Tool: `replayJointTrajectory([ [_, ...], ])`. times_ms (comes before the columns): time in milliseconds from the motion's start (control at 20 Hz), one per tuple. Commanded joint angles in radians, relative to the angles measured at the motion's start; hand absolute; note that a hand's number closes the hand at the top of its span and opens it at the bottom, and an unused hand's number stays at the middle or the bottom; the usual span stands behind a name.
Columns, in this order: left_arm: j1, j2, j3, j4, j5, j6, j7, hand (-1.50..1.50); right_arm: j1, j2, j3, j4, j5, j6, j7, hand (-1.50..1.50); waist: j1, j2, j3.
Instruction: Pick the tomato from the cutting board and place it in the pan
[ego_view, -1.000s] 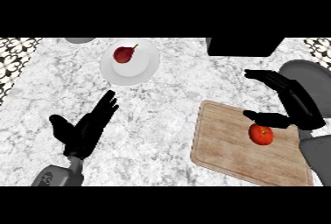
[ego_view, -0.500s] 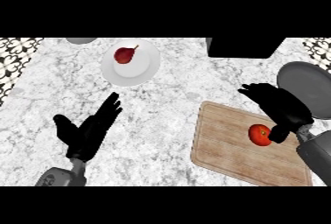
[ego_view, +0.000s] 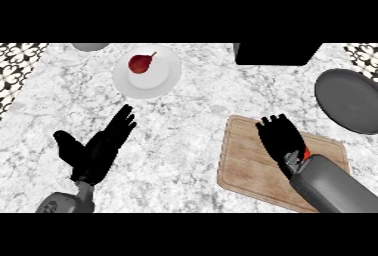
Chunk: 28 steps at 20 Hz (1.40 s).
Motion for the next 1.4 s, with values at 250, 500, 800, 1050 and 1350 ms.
replayJointTrajectory([
  [250, 0.025, -0.053, -0.007, 0.000, -0.054, 0.014, -0.017, 0.00, 0.079, 0.280, 0.009, 0.006, 0.075, 0.201, 0.307, -1.50, -0.012, 0.005, 0.004],
  [500, -0.033, -0.079, 0.038, 0.064, -0.072, 0.011, -0.022, 0.00, 0.132, 0.164, -0.007, -0.017, 0.152, 0.113, 0.225, -1.50, -0.018, 0.007, 0.004],
  [800, 0.042, -0.075, 0.028, -0.060, -0.068, -0.002, 0.044, 0.00, 0.072, 0.149, 0.020, 0.064, 0.265, 0.102, 0.190, -1.50, -0.008, 0.006, 0.004],
  [1050, 0.032, -0.060, 0.087, -0.011, -0.075, -0.076, -0.006, 0.00, 0.138, 0.113, -0.025, -0.010, 0.300, 0.128, 0.132, -1.50, -0.013, 0.006, 0.004],
  [1350, 0.038, -0.073, 0.087, -0.087, -0.079, -0.068, 0.089, 0.00, 0.088, 0.075, -0.086, 0.145, 0.364, -0.010, 0.009, -1.50, -0.007, 0.007, 0.004],
])
